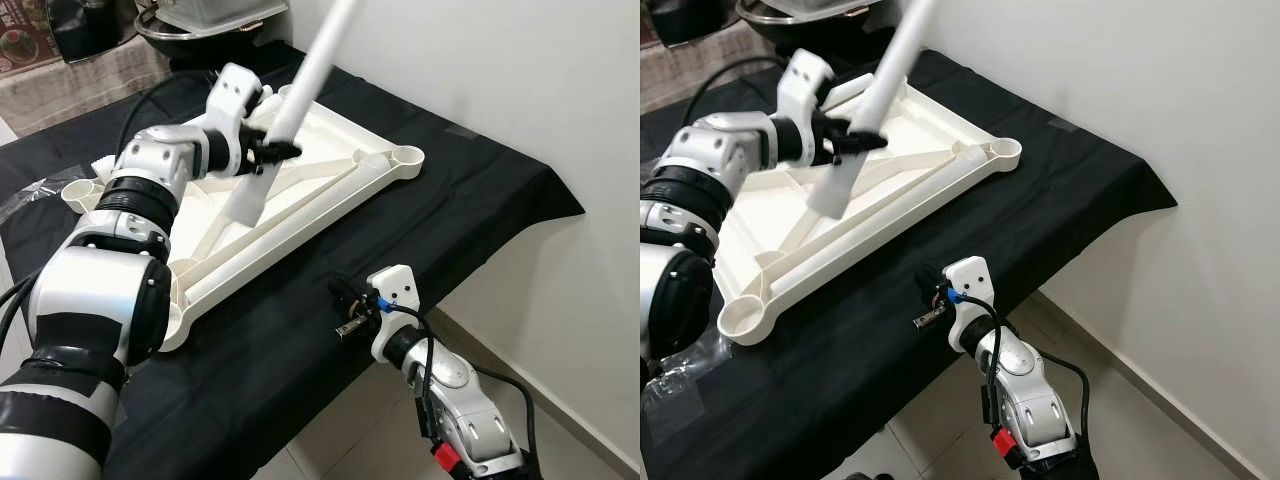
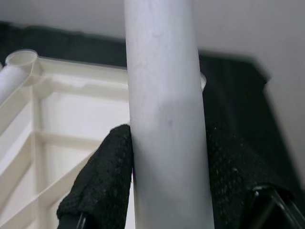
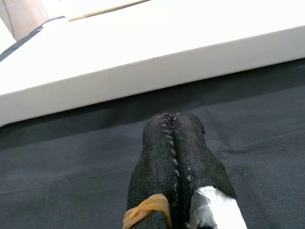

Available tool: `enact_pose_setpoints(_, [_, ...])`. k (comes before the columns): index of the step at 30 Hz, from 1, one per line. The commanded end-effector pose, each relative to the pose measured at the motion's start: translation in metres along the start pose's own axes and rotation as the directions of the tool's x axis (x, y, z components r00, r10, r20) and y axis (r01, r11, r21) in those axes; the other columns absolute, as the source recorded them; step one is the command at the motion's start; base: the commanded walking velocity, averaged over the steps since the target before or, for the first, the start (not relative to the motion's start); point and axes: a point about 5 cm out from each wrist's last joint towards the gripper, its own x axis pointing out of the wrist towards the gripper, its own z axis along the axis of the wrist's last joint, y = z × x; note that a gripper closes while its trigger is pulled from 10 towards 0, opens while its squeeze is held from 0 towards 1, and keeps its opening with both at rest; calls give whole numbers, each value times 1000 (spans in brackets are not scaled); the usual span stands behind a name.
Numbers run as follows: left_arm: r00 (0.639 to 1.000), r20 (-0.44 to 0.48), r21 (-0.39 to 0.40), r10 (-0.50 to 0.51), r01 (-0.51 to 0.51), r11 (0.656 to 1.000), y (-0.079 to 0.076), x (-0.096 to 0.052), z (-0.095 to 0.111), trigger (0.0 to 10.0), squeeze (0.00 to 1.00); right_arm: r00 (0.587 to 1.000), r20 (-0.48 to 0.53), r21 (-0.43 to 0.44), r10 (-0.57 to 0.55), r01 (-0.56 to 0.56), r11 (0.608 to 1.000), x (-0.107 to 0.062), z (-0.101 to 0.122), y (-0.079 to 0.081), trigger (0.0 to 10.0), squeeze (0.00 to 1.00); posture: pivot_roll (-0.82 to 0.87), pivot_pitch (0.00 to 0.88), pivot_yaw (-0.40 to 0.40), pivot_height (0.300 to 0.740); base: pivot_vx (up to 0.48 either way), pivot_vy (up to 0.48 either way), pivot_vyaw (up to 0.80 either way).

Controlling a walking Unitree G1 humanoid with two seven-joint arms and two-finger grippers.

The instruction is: Building children table

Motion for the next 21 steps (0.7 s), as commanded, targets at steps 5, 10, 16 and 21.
enact_pose_setpoints(5, [950,311,-64,2,19,998,4,-12,14,10000,0,1000,-15,24,9,-9,1000,-1,-5,2,10000,0,-57,150,30,740,0,0,0])
enact_pose_setpoints(10, [902,429,2,-40,44,999,-1,-22,16,10000,0,1000,-11,33,8,-7,999,-1,-4,0,10000,0,-56,146,25,740,0,0,0])
enact_pose_setpoints(16, [859,501,105,-106,61,993,-14,-36,12,10000,0,1000,12,49,3,-3,999,1,1,-4,10000,0,-58,143,28,740,0,0,0])
enact_pose_setpoints(21, [830,541,99,-132,92,991,-26,-58,-5,10000,0,997,75,36,33,-36,999,-1,16,-15,10000,0,-64,134,35,740,0,0,0])
